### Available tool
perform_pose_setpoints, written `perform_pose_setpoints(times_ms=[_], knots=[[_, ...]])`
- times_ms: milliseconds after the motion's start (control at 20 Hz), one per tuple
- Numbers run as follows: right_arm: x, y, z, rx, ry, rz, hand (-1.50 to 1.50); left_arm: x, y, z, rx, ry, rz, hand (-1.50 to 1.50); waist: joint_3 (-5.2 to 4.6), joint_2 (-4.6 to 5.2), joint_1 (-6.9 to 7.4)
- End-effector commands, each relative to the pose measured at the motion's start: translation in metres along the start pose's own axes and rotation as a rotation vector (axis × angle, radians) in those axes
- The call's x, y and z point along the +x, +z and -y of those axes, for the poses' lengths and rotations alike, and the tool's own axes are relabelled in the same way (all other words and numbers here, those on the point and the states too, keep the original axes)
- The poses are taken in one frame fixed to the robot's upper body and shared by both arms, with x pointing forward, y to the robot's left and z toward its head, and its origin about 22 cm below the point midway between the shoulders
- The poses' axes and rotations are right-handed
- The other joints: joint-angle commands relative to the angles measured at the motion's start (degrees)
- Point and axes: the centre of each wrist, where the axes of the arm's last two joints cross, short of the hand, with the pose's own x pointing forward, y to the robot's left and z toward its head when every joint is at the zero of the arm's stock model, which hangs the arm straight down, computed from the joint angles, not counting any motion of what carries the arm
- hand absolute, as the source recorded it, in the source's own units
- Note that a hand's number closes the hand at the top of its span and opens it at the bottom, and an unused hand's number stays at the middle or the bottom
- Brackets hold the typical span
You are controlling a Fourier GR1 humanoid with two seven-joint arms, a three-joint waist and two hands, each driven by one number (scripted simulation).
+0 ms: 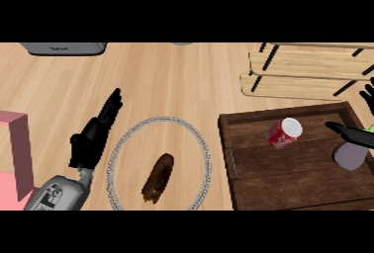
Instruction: Pick the can from the tray and place it in the tiered shelf
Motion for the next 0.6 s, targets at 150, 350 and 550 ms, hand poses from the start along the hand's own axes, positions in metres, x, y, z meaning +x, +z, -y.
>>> perform_pose_setpoints(times_ms=[150,350,550], knots=[[0.045,-0.023,0.003,0.263,0.218,-0.041,-1.50,-0.001,0.000,0.000,0.008,0.017,0.005,0.00,-0.11,-0.30,0.06],[0.097,-0.038,-0.006,0.342,0.309,-0.069,-1.50,-0.014,0.011,0.003,-0.003,-0.012,0.011,0.00,-0.15,-0.40,0.05],[0.126,-0.031,-0.015,0.456,0.485,-0.123,-1.50,-0.009,-0.001,-0.005,0.021,0.011,-0.019,0.00,-0.16,-0.48,-0.47]])
